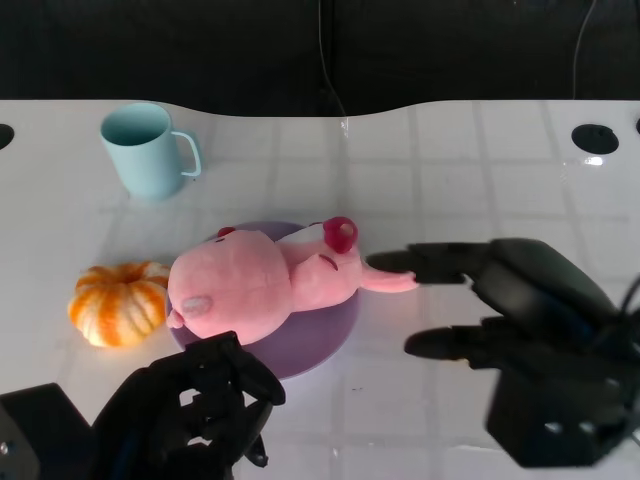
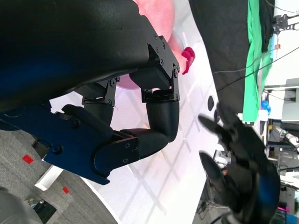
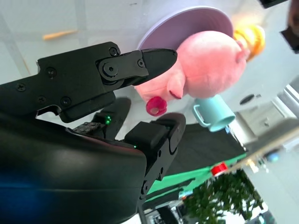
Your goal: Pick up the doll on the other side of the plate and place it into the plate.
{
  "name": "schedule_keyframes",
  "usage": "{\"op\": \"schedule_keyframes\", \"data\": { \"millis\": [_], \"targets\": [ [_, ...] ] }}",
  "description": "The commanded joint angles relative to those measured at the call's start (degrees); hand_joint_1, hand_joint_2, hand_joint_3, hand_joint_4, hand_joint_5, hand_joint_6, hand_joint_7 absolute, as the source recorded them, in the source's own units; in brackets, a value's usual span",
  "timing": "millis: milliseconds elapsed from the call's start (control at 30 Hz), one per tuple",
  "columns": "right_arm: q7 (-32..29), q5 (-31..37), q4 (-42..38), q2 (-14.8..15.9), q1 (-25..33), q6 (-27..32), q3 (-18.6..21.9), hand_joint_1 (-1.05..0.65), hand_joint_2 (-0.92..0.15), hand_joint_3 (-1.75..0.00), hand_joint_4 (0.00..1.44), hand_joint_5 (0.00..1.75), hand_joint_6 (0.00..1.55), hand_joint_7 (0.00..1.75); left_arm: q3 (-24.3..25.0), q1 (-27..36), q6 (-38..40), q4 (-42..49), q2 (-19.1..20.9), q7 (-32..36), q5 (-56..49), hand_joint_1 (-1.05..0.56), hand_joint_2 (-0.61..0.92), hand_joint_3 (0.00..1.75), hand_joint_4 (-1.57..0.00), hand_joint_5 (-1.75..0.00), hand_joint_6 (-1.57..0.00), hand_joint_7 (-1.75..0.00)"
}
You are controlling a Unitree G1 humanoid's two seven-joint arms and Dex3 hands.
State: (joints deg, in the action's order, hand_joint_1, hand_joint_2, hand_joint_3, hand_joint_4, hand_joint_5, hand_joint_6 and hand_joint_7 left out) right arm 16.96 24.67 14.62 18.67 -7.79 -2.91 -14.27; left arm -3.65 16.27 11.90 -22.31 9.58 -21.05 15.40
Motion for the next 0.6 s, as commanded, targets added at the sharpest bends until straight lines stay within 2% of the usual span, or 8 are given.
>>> {"op": "schedule_keyframes", "data": {
  "millis": [33, 167, 300, 400, 433, 500, 533, 600],
  "targets": [
    [0.0, -2.1, 3.3, 1.0, 3.4, 0.0, 2.4, -0.30, -0.91, -0.06, 0.74, 0.82, 0.82, 0.18, 0.6, -0.5, 0.2, 0.1, 0.8, 0.1, 0.0, -0.38, 0.72, 0.83, -0.61, -1.75, -0.67, -1.33],
    [1.3, -3.9, 7.9, 1.4, 8.5, 1.8, 4.3, -0.13, -0.90, -0.04, 0.86, 0.92, 0.95, 0.22, 0.7, -0.8, 0.4, 0.3, 0.8, 0.0, 0.2, -0.37, 0.72, 0.83, -0.62, -1.75, -0.68, -1.33],
    [2.2, -5.3, 12.5, 1.6, 13.6, 3.6, 6.0, -0.05, -0.91, -0.07, 0.89, 1.08, 1.07, 0.26, 0.9, -1.2, 0.8, 0.5, 0.8, -0.1, 0.4, -0.37, 0.72, 0.83, -0.62, -1.75, -0.68, -1.33],
    [1.5, -4.9, 13.1, 1.3, 15.9, 4.0, 6.0, 0.00, -0.91, -0.10, 0.90, 1.18, 1.12, 0.29, 1.3, -1.5, 1.0, 0.9, 0.9, -0.2, 0.6, -0.37, 0.73, 0.83, -0.61, -1.75, -0.68, -1.33],
    [0.7, -4.7, 12.1, 1.0, 16.4, 3.2, 6.0, 0.04, -0.85, -0.26, 0.90, 1.30, 1.14, 0.38, 1.4, -1.6, 1.0, 1.0, 1.0, -0.3, 0.8, -0.37, 0.72, 0.83, -0.61, -1.75, -0.68, -1.33],
    [-0.5, -4.2, 10.4, 0.8, 17.0, 2.0, 5.8, 0.07, -0.56, -0.86, 0.91, 1.41, 1.09, 0.61, 1.6, -1.7, 0.8, 1.4, 1.1, -0.5, 0.8, -0.37, 0.72, 0.83, -0.61, -1.75, -0.68, -1.33],
    [-1.1, -4.0, 9.6, 0.8, 17.1, 1.5, 5.7, 0.09, -0.47, -1.09, 0.90, 1.51, 1.02, 0.82, 1.7, -1.7, 0.6, 1.5, 1.2, -0.6, 0.8, -0.37, 0.72, 0.83, -0.61, -1.75, -0.68, -1.33],
    [-2.0, -3.8, 7.7, 0.8, 17.1, 0.2, 5.6, 0.11, -0.42, -1.24, 0.90, 1.60, 0.94, 1.06, 1.8, -1.7, 0.2, 1.7, 1.4, -0.7, 0.5, -0.37, 0.72, 0.83, -0.61, -1.75, -0.68, -1.33]
  ]
}}
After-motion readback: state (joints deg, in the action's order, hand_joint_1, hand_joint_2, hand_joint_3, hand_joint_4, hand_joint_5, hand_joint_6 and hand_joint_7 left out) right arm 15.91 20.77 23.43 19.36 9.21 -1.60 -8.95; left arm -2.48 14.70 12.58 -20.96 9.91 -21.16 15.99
